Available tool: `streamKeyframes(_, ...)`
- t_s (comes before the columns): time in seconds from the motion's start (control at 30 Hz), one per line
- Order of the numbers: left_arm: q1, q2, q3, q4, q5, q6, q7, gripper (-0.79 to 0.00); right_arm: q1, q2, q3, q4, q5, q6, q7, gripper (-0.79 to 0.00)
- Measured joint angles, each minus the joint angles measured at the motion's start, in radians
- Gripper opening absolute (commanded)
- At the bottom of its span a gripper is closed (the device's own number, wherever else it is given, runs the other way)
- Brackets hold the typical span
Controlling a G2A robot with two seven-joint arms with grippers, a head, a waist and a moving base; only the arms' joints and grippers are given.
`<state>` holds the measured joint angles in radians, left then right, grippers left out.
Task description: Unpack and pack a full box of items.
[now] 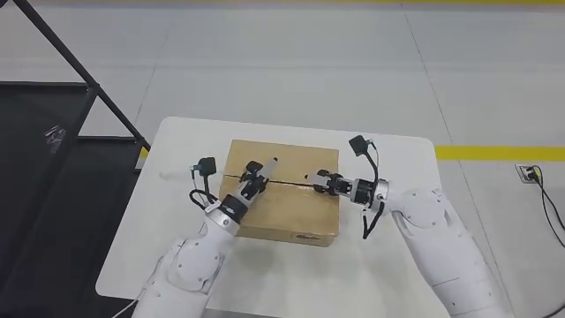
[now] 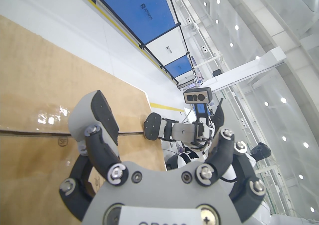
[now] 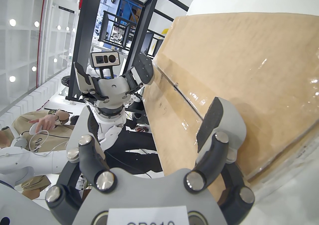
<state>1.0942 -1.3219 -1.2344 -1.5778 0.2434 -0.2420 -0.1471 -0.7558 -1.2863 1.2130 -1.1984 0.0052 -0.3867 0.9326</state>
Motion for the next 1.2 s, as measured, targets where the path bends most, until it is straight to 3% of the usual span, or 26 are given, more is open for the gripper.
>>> streamKeyframes(0.53, 0.267, 0.032, -0.269, -0.234, 0.044, 0.019, 0.129, 0.0, -0.011, 0.004, -0.01, -0.004, 0.012, 0.004, -0.025, 0.0)
streamKeyframes(0.9, 0.269, 0.032, -0.27, -0.223, 0.061, 0.03, 0.137, 0.0, -0.011, 0.004, -0.01, -0.004, 0.012, 0.004, -0.025, 0.0)
streamKeyframes(1.2, 0.268, 0.032, -0.34, -0.013, -0.07, 0.122, 0.117, 0.0, -0.011, 0.004, -0.01, -0.004, 0.013, 0.004, -0.025, 0.0)
